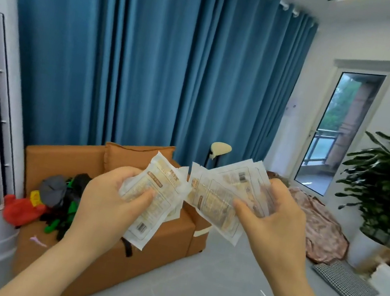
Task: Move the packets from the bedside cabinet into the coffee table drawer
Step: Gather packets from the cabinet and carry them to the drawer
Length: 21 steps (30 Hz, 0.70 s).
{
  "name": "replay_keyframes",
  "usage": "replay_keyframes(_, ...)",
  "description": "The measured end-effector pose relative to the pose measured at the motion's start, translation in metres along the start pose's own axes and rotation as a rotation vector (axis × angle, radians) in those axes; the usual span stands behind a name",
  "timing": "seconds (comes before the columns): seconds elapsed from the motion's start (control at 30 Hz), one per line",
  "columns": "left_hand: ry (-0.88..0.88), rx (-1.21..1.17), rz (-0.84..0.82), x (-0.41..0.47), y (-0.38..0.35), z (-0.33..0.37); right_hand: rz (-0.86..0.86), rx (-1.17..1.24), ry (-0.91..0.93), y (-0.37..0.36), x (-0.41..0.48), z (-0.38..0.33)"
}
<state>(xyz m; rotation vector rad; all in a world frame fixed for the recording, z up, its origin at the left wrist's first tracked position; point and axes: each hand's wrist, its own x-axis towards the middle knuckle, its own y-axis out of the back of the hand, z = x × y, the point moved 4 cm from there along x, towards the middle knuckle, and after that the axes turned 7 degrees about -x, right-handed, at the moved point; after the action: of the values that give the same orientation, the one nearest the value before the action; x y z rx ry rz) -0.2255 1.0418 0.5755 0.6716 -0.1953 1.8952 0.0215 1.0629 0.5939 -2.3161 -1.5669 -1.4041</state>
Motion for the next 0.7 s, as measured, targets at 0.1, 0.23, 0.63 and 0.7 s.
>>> replay_keyframes(0.1, -0.008, -0.04, -0.035, 0.032, -0.045, -0.011, 0.039, -0.037, -0.028, 0.003, 0.03, 0.037)
replay_keyframes(0.23, -0.026, -0.074, -0.113, 0.072, -0.102, -0.024, 0.089, -0.119, -0.074, 0.006, 0.064, 0.081)
replay_keyframes(0.63, -0.058, -0.248, -0.31, 0.227, -0.273, -0.084, 0.252, -0.262, -0.201, -0.01, 0.182, 0.206)
replay_keyframes(0.7, -0.063, -0.298, -0.356, 0.254, -0.305, -0.088, 0.285, -0.327, -0.22, -0.012, 0.202, 0.227)
